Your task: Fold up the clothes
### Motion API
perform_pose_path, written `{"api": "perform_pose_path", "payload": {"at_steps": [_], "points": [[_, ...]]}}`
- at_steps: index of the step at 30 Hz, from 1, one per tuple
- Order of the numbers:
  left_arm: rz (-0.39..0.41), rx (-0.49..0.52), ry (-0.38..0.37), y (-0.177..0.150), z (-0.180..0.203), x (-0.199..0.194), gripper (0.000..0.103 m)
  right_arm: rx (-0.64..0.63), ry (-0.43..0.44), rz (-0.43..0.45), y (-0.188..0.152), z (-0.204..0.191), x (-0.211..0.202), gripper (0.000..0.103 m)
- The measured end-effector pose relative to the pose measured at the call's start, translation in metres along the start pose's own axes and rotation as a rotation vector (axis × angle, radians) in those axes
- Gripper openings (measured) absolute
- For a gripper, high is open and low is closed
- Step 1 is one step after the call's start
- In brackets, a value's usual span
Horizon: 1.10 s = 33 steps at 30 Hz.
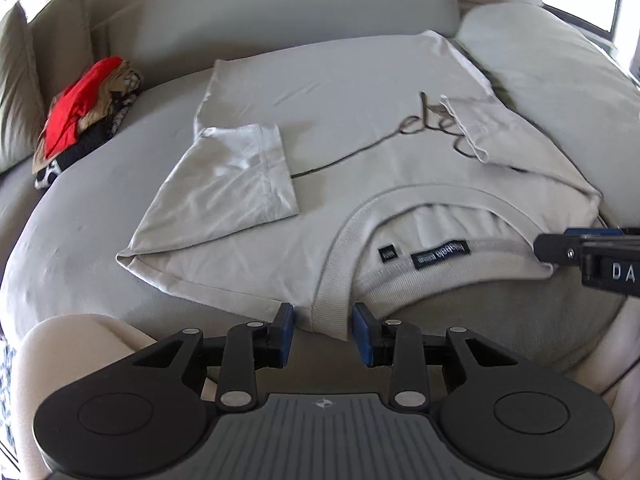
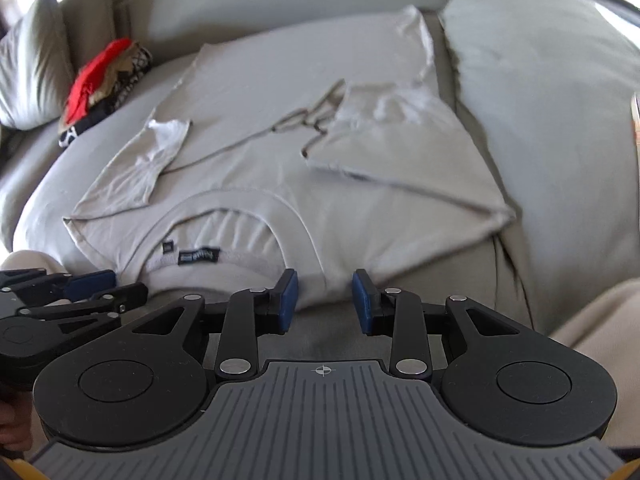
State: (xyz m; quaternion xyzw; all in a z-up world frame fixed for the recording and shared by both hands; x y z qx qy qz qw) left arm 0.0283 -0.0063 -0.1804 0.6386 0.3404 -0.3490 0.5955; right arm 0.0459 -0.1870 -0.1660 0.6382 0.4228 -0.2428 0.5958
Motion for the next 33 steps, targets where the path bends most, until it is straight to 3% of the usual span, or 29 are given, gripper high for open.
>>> {"api": "perform_pose_path", "payload": {"at_steps": [4, 6, 8, 9, 12, 20, 26, 28, 33], "points": [[-0.059, -0.009, -0.041, -0.008, 0.002, 0.001, 0.027, 0.04, -0.005, -0.073, -0.01, 0.002, -0.007, 0.036], [-0.074, -0.018, -0.068, -0.01, 0.003, -0.004, 0.027, 0.049, 0.015, -0.031, -0.006, -0.001, -0.017, 0.037], [-0.068, -0.022, -0.084, -0.008, 0.002, -0.01, 0.028, 0.054, 0.033, 0.024, 0.002, -0.003, -0.03, 0.054], [-0.042, -0.029, -0.087, 0.0, 0.0, -0.017, 0.028, 0.061, 0.038, 0.066, 0.009, -0.004, -0.038, 0.066], [0.041, -0.051, -0.095, 0.029, -0.01, -0.039, 0.03, 0.068, 0.048, 0.2, 0.037, -0.011, -0.061, 0.075], [0.262, -0.109, -0.116, 0.107, -0.035, -0.101, 0.035, 0.07, 0.02, 0.449, 0.129, -0.017, -0.121, 0.08], [0.246, -0.179, -0.134, 0.171, -0.076, -0.07, 0.037, 0.062, -0.052, 0.556, 0.206, 0.001, -0.162, 0.081], [0.239, -0.203, -0.14, 0.192, -0.09, -0.059, 0.037, 0.089, -0.076, 0.569, 0.233, 0.016, -0.167, 0.085], [0.222, -0.262, -0.155, 0.246, -0.124, -0.031, 0.037, 0.12, -0.117, 0.44, 0.284, 0.052, -0.116, 0.086]]}}
Point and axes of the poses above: each gripper's, at about its wrist camera, not at the fingertips, and x roughly the way its jaws point, z to its right, y to its top, the point moved 10 cm from there along x, roughly the way its jaws point, and after that the axes turned 4 degrees about -x, right-handed, at the moved point
